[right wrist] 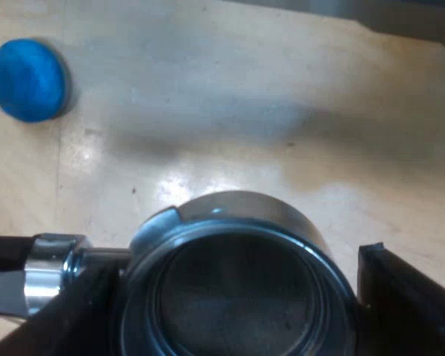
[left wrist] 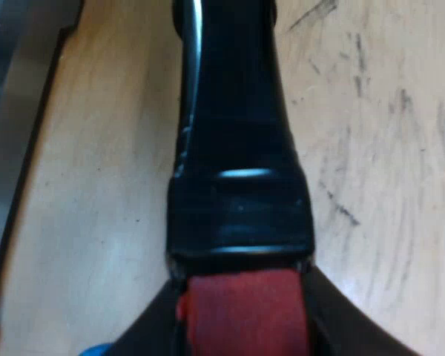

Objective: Put the handle in the coffee machine

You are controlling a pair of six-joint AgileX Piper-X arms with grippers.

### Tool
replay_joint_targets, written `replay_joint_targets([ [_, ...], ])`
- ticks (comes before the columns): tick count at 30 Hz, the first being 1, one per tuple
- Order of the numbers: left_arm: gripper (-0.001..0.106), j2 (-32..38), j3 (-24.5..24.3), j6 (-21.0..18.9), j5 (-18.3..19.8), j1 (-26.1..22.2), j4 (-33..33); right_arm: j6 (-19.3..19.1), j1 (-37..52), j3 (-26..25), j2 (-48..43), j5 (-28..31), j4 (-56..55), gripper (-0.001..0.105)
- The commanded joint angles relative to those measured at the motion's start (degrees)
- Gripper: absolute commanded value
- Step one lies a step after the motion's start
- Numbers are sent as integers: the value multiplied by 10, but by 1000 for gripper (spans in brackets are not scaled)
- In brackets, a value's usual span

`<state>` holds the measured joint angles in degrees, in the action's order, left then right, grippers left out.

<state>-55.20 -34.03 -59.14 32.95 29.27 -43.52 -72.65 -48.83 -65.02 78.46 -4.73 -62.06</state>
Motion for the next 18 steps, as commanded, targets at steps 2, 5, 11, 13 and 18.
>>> replay_joint_targets([
  [2, 1, 23, -1, 11, 68, -12, -8, -26, -1, -10, -7, -5, 10, 46],
  [5, 1, 31, -1, 11, 104, -39, -9, -26, -1, -10, -7, -5, 22, 66],
  [11, 1, 32, -1, 11, 109, -65, -20, -25, -1, -13, -12, 0, 32, 73],
  [13, 1, 32, -1, 12, 109, -65, -25, -25, -1, -18, -16, 9, 32, 73],
  [18, 1, 32, -1, 17, 107, -66, -25, -25, -1, -35, -37, 37, 31, 73],
])
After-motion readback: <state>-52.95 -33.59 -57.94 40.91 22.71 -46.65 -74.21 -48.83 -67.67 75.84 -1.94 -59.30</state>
